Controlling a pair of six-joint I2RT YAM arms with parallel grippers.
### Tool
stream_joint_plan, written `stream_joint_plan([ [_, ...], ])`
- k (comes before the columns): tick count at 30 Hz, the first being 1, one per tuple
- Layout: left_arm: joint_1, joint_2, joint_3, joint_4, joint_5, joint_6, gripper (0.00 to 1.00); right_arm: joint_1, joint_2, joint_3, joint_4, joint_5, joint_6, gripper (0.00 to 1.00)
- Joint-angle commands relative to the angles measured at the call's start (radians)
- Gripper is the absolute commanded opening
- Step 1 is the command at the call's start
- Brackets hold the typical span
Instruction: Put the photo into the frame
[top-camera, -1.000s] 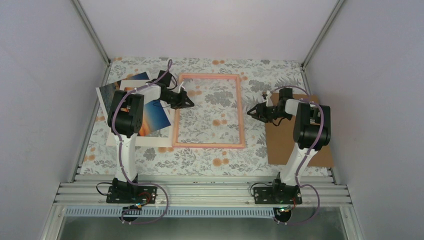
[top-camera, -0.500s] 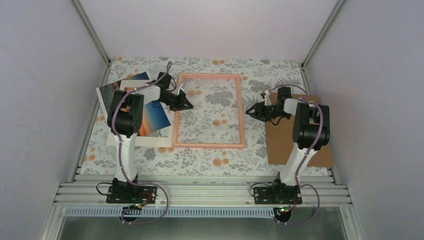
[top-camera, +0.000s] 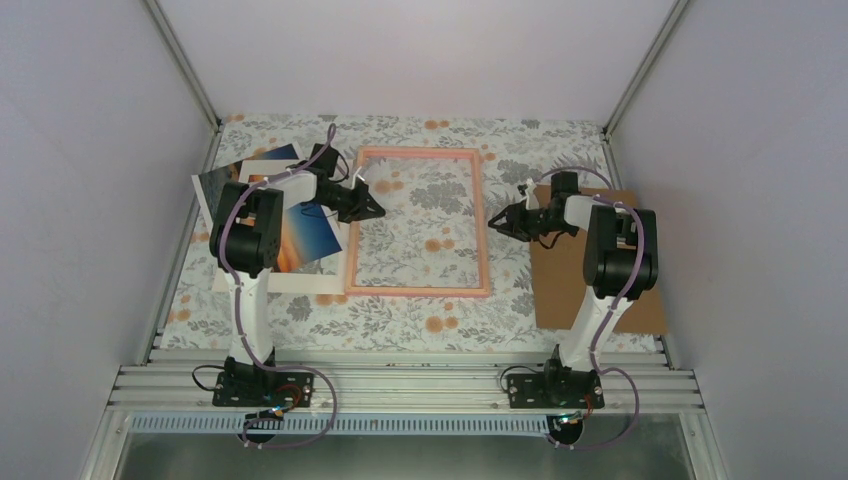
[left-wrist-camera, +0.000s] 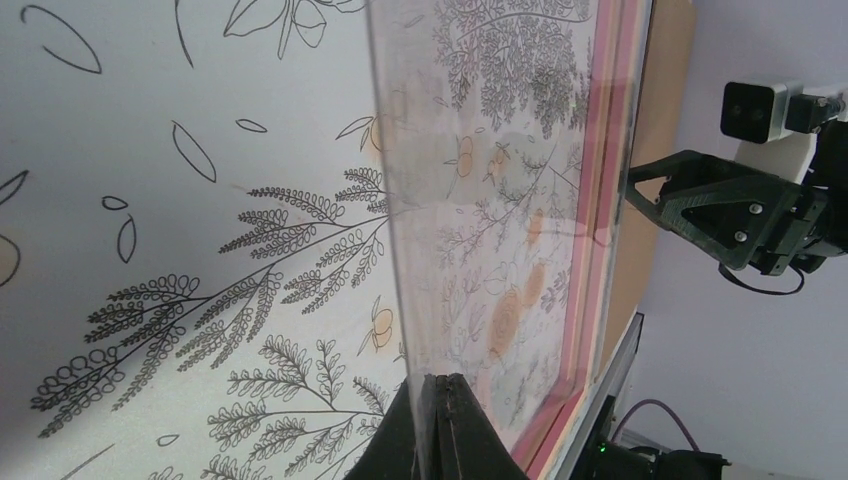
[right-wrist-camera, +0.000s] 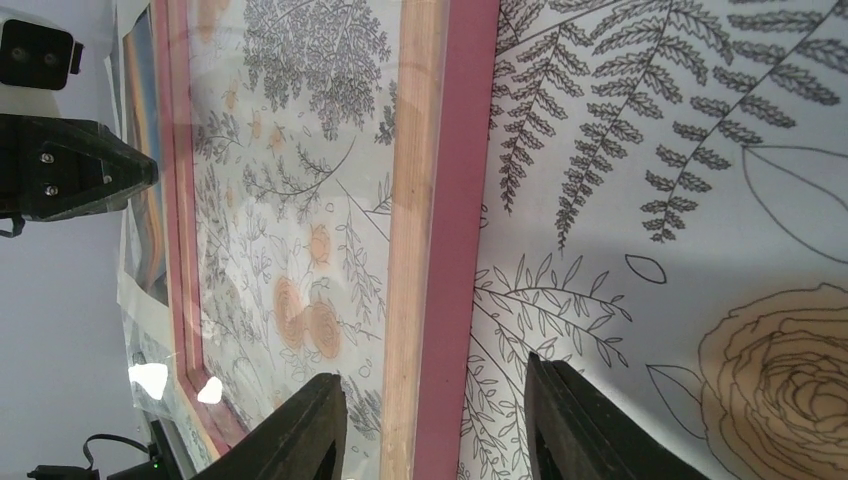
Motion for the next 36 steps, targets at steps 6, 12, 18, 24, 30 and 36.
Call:
stream_joint_plan([
  [6, 0.005, -0.034, 0.000, -0.017, 0.086, -0.068, 0.02, 0.016, -0.018, 0.019, 0.008, -0.043, 0.008, 0.45],
  [12, 0.007, -0.041, -0.007, -0.004, 0.133, -0.106, 0.02, 0.017, -0.019, 0.017, 0.007, -0.046, 0.008, 0.45],
  [18, 0.009, -0.046, -0.009, -0.017, 0.118, -0.097, 0.02, 0.019, -0.013, 0.015, 0.008, -0.047, 0.006, 0.45],
  [24, 0.020, -0.057, -0.030, -0.011, 0.130, -0.113, 0.02, 0.020, -0.014, 0.016, 0.005, -0.047, 0.006, 0.43],
  [30, 0.024, -0.064, -0.036, -0.008, 0.145, -0.122, 0.02, 0.020, -0.014, 0.013, 0.009, -0.047, 0.006, 0.43],
  [36, 0.023, -0.055, -0.016, -0.044, 0.102, -0.077, 0.02, 0.024, -0.015, 0.010, 0.011, -0.046, 0.008, 0.43],
])
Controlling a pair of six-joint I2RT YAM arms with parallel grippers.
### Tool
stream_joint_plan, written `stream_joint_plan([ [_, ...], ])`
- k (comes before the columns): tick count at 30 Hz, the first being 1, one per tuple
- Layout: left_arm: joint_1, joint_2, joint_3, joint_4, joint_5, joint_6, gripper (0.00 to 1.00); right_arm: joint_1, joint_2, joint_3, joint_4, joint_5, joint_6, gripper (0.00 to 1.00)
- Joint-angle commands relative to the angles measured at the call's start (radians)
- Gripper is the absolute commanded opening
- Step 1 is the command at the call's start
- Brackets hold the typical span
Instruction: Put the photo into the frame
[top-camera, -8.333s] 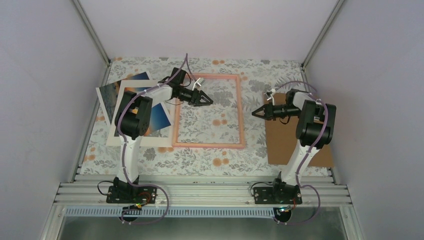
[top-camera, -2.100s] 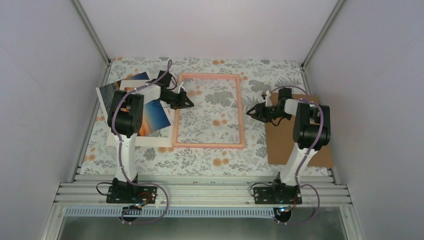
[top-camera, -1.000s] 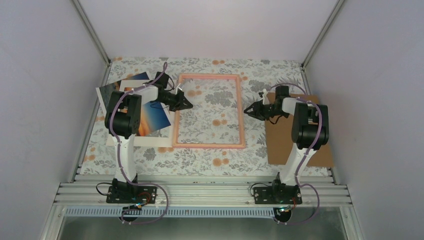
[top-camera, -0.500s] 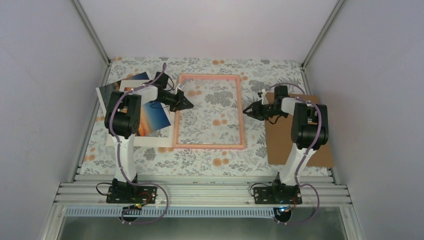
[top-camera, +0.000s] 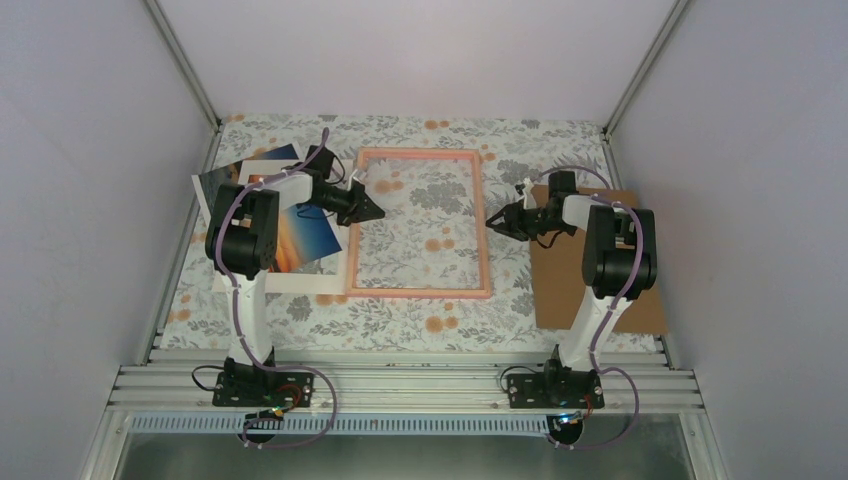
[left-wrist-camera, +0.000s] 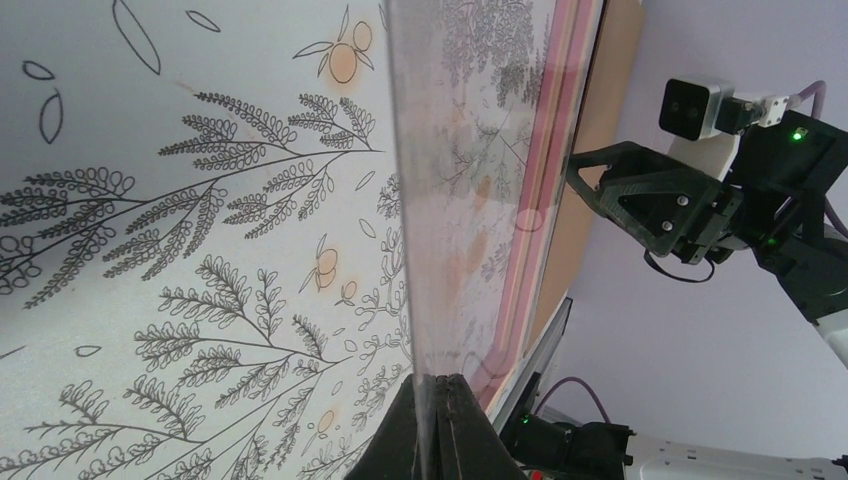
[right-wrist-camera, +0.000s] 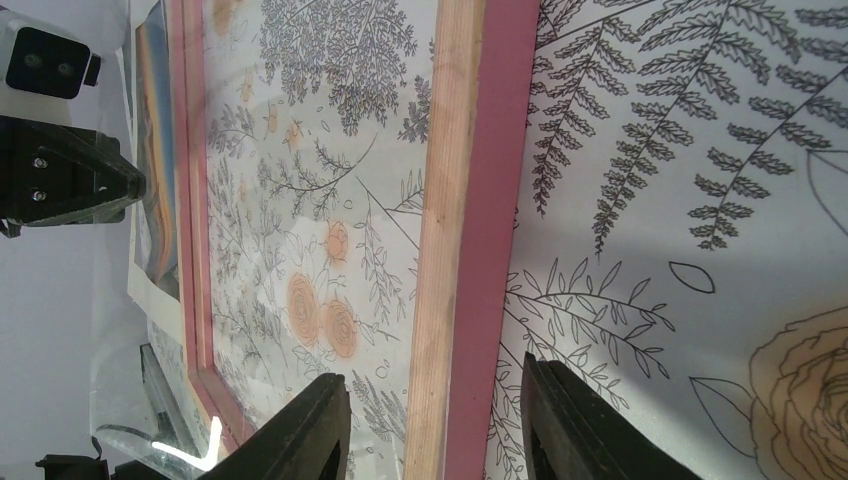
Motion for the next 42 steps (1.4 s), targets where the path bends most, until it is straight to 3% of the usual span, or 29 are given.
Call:
stream_joint_plan([
  [1, 0.003, -0.026, 0.020, -0.032, -0.014, 0.027, 0.02, 0.011, -0.016, 0.005, 0.011, -0.030, 0.006, 0.43],
  [27, -0.006, 0.034, 0.109, -0.054, -0.161, 0.124, 0.03, 0.024, -0.015, 0.001, 0.023, -0.048, 0.003, 0.40],
  [42, -0.016, -0.019, 0.066, 0.096, -0.141, 0.163, 0.02, 0.036, -0.026, -0.020, 0.041, -0.045, 0.006, 0.40],
])
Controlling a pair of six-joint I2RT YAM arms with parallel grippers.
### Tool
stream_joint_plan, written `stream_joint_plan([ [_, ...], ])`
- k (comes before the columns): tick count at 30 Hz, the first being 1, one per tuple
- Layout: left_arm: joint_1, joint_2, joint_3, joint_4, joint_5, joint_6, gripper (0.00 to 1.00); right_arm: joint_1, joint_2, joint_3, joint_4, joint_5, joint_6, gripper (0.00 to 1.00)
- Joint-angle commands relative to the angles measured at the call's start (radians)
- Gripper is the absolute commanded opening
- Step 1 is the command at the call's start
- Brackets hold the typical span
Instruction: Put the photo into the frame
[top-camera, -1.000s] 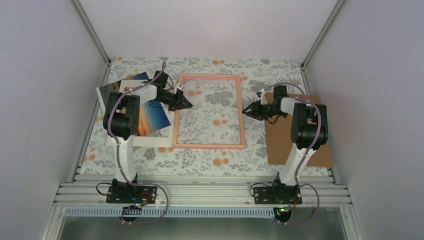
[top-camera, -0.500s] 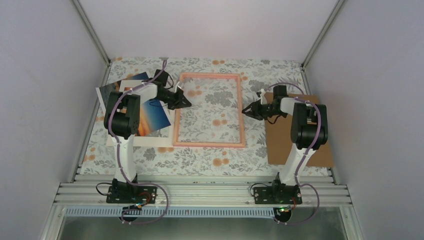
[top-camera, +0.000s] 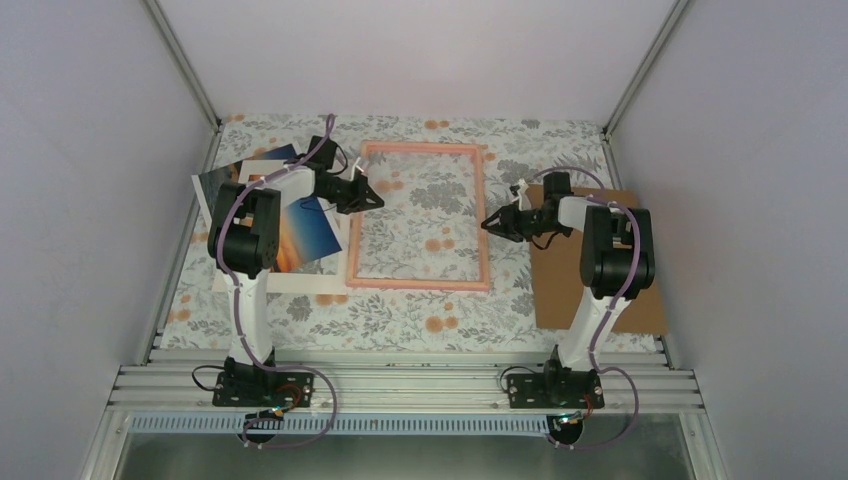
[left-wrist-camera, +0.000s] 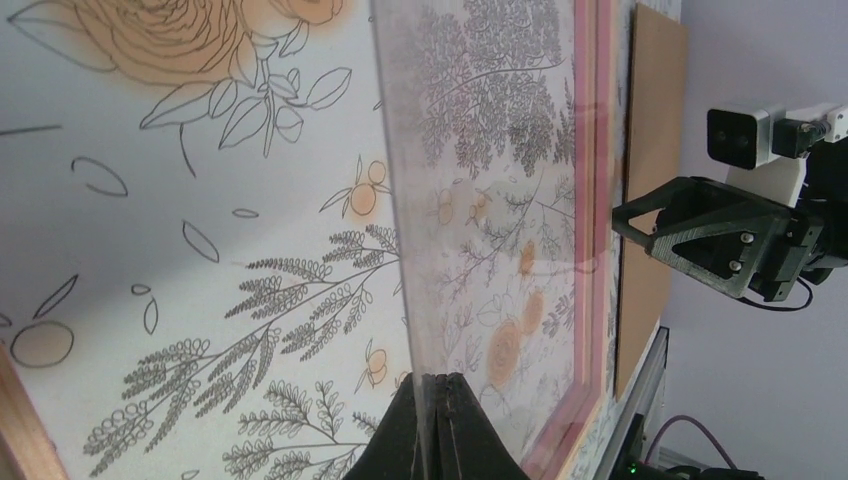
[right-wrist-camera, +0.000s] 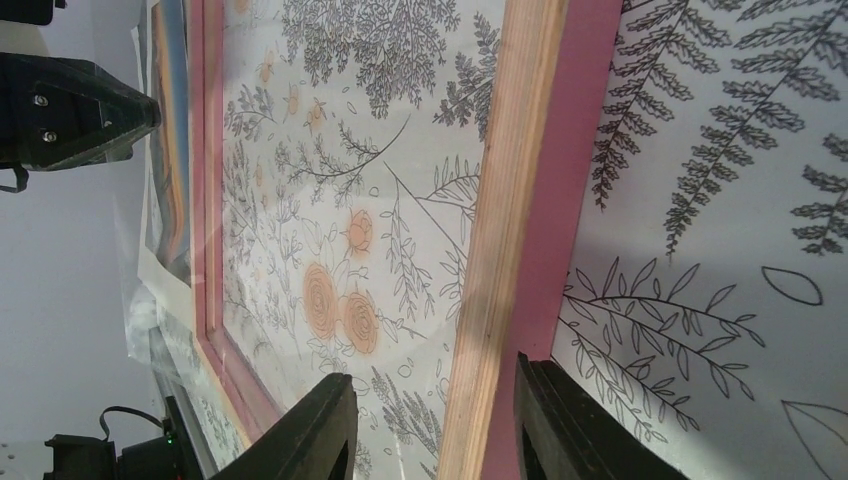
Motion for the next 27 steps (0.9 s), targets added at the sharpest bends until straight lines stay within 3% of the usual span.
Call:
stream_joint_plan([
  [1, -0.009, -0.035, -0.011, 0.076, 0.003, 0.036, 0.02, 0.009, -0.027, -0.005, 0.017, -0.020, 0.006, 0.40],
  [10, -0.010, -0.033, -0.019, 0.090, -0.003, 0.041, 0.02, 0.009, -0.020, 0.000, 0.018, -0.021, 0.009, 0.39],
  [27, 0.006, 0.002, 0.051, -0.089, -0.062, 0.093, 0.02, 0.012, -0.033, 0.001, 0.018, -0.009, 0.008, 0.40],
])
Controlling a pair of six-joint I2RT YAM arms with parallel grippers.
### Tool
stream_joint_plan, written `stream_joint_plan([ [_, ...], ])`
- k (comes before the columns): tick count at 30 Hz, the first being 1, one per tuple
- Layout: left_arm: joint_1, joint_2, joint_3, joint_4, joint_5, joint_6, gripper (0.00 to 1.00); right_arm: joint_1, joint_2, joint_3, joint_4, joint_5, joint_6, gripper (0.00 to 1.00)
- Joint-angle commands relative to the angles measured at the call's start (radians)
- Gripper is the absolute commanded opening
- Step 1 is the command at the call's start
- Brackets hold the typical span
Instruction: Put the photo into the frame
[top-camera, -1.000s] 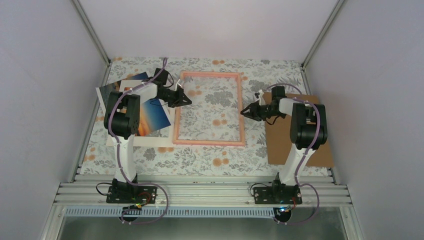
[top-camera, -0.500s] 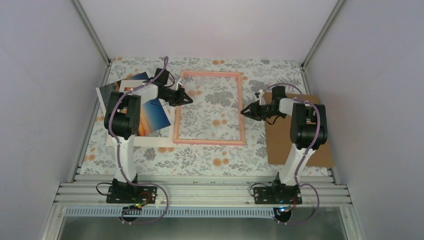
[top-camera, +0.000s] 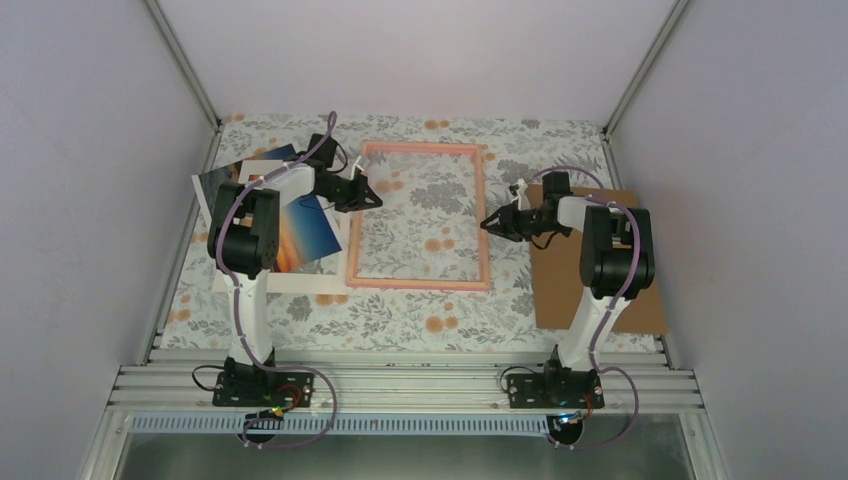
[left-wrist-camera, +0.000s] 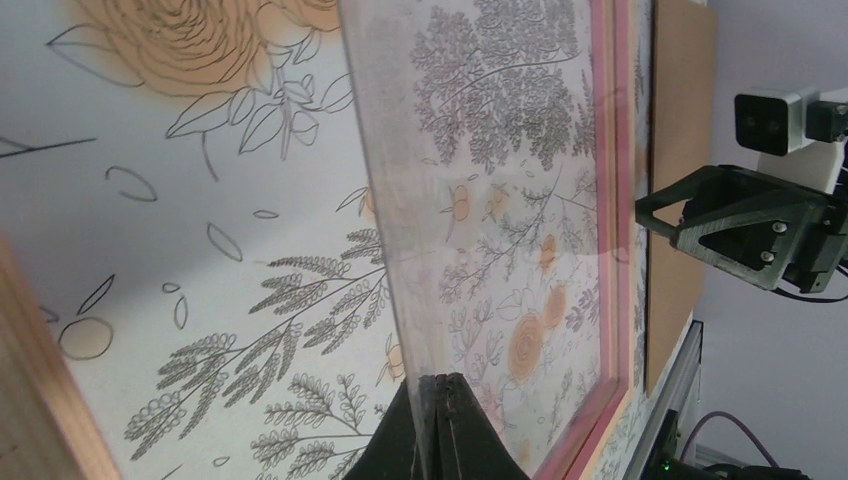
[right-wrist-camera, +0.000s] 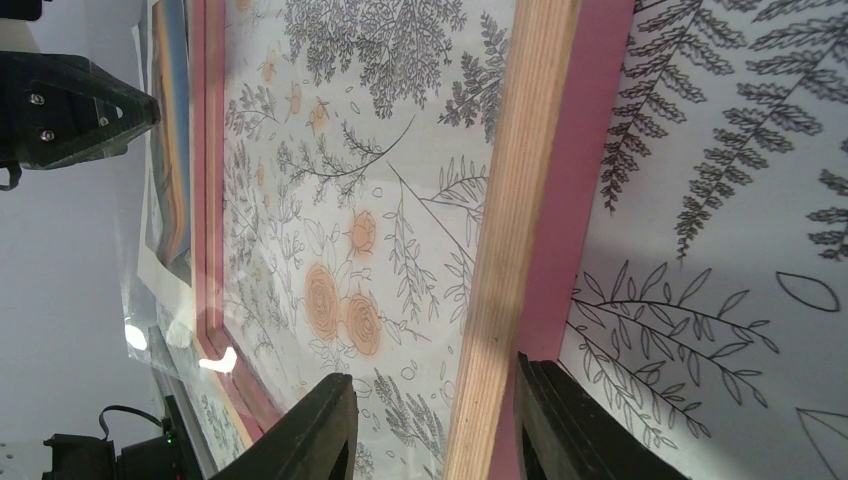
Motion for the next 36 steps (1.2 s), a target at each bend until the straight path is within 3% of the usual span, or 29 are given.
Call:
stream_joint_plan([
  [1, 0.010, 0.010, 0.032, -0.056, -0.030, 0.024, 0.02, 0.008, -0.032, 0.000, 0.013, -0.010, 0.005, 0.40],
  [20, -0.002, 0.052, 0.065, -0.047, -0.036, 0.007, 0.03, 0.021, -0.023, -0.002, 0.020, -0.025, 0.009, 0.40],
  [26, -0.017, 0.033, 0.113, -0.092, -0.144, 0.024, 0.26, 0.026, -0.023, 0.002, 0.022, -0.025, 0.012, 0.40],
  [33, -0.038, 0.015, 0.144, -0.154, -0.266, 0.037, 0.42, 0.029, -0.032, 0.018, 0.023, -0.018, 0.010, 0.40],
  [36, -0.045, 0.012, 0.151, -0.172, -0.319, 0.044, 0.54, 0.030, -0.048, 0.026, 0.032, -0.011, 0.008, 0.40],
])
